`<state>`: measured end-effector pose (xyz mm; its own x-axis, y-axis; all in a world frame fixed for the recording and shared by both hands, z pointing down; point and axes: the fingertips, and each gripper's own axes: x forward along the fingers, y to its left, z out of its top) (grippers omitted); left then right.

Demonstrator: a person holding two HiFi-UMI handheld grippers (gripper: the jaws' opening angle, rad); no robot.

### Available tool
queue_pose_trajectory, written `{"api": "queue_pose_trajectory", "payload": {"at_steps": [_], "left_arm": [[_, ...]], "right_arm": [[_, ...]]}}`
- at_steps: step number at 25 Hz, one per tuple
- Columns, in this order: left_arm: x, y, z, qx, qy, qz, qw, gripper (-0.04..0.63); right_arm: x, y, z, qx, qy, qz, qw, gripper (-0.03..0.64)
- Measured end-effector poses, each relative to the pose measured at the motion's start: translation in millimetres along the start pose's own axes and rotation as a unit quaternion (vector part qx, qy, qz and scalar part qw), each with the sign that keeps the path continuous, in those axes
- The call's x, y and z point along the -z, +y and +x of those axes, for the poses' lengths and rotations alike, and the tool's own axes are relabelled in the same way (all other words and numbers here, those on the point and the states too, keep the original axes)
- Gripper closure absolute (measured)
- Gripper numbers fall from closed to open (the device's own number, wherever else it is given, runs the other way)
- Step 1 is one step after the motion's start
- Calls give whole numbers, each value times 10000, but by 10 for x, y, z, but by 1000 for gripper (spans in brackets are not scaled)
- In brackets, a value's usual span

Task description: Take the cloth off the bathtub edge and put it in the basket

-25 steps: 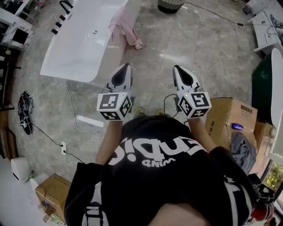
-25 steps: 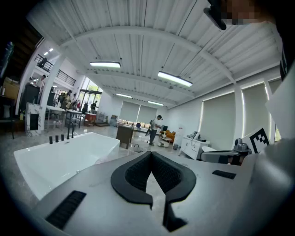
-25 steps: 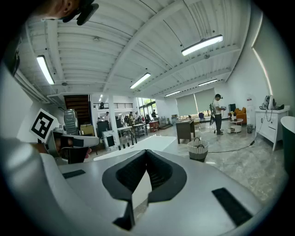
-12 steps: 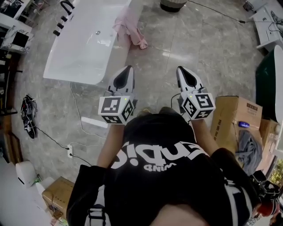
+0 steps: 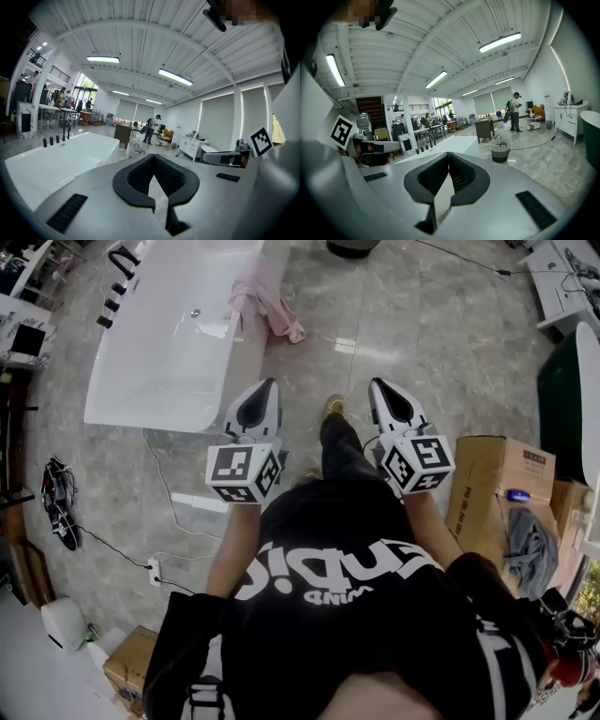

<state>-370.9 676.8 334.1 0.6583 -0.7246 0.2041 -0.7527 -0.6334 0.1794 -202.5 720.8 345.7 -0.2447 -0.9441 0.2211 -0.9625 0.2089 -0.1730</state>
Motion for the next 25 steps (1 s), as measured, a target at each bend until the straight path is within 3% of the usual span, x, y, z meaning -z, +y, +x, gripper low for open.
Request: {"api": "queue_pose_trajectory", "payload": {"at_steps": [9, 20, 25], "left_arm": [[-167, 492, 781, -129, 41, -42, 9999, 581], [-871, 955, 2121, -363, -151, -4, 9992, 581], [-1010, 1142, 2588, -550, -166, -35, 9983, 581]], "right_arm": [[-191, -343, 967, -207, 46, 31, 9998, 603], [-862, -1224, 2196, -410, 21, -17, 9992, 603], [-995, -1510, 2636, -585, 71, -5, 9983, 603]]}}
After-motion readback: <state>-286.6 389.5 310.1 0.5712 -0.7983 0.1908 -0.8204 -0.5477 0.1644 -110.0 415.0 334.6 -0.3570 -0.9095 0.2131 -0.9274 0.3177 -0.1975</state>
